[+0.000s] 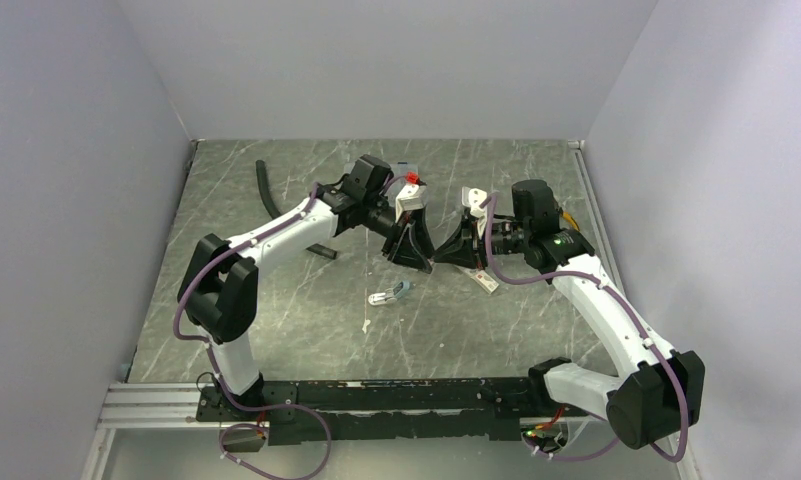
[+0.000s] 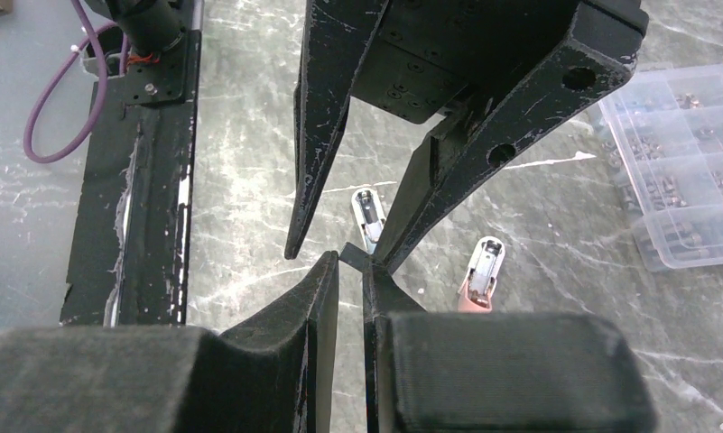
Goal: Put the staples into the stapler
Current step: Adjust the staple.
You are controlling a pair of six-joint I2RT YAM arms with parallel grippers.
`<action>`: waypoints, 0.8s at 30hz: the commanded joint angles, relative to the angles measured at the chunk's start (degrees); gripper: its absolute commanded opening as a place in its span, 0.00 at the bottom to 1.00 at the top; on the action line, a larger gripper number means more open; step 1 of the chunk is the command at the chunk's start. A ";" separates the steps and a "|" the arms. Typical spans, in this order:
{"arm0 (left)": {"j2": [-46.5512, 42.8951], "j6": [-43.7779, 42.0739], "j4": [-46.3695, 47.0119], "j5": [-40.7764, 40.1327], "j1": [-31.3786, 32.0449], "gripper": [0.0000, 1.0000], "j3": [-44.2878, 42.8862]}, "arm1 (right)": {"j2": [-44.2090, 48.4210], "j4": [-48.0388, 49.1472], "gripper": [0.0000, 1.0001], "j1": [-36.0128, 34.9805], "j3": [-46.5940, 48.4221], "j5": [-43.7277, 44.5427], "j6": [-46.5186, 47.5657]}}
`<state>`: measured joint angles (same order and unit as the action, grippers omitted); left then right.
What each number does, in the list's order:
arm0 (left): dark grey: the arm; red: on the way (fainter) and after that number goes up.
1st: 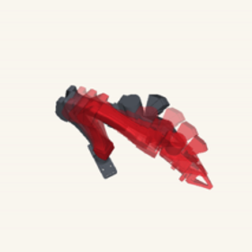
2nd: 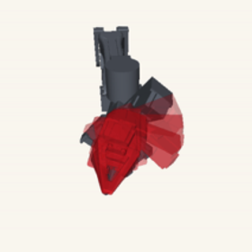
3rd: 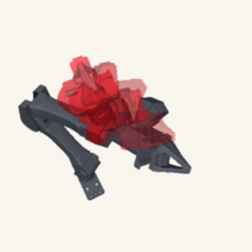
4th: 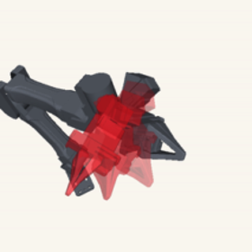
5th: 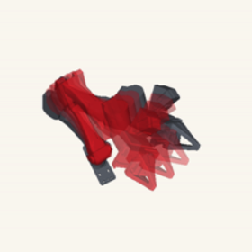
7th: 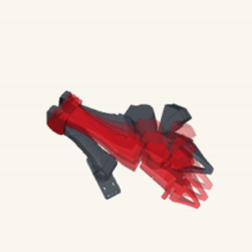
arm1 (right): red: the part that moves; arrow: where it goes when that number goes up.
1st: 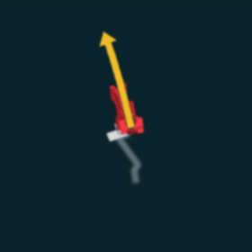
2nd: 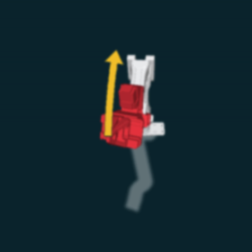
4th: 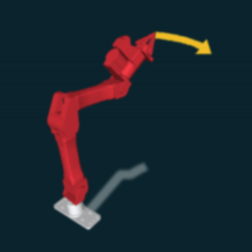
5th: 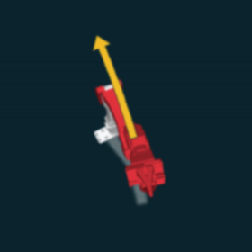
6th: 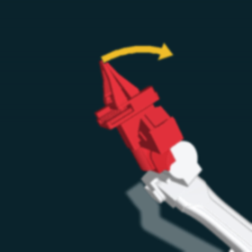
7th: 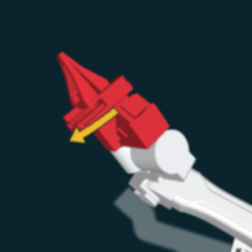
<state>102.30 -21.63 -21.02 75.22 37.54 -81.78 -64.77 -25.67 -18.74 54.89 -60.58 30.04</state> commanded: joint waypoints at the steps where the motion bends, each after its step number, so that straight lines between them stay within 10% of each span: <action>1: -0.44 -1.00 0.12 2.06 0.17 0.43 -1.89 | 1.25 1.23 0.11 -0.25 0.75 -1.65 1.40; 24: 0.67 -2.60 -3.09 1.60 0.08 0.32 -3.83 | 1.23 0.24 0.11 -0.42 0.74 -1.74 2.20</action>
<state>103.02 -21.69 -22.20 75.16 37.54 -83.22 -64.75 -25.93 -18.96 54.89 -60.60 30.33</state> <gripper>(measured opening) 0.312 0.158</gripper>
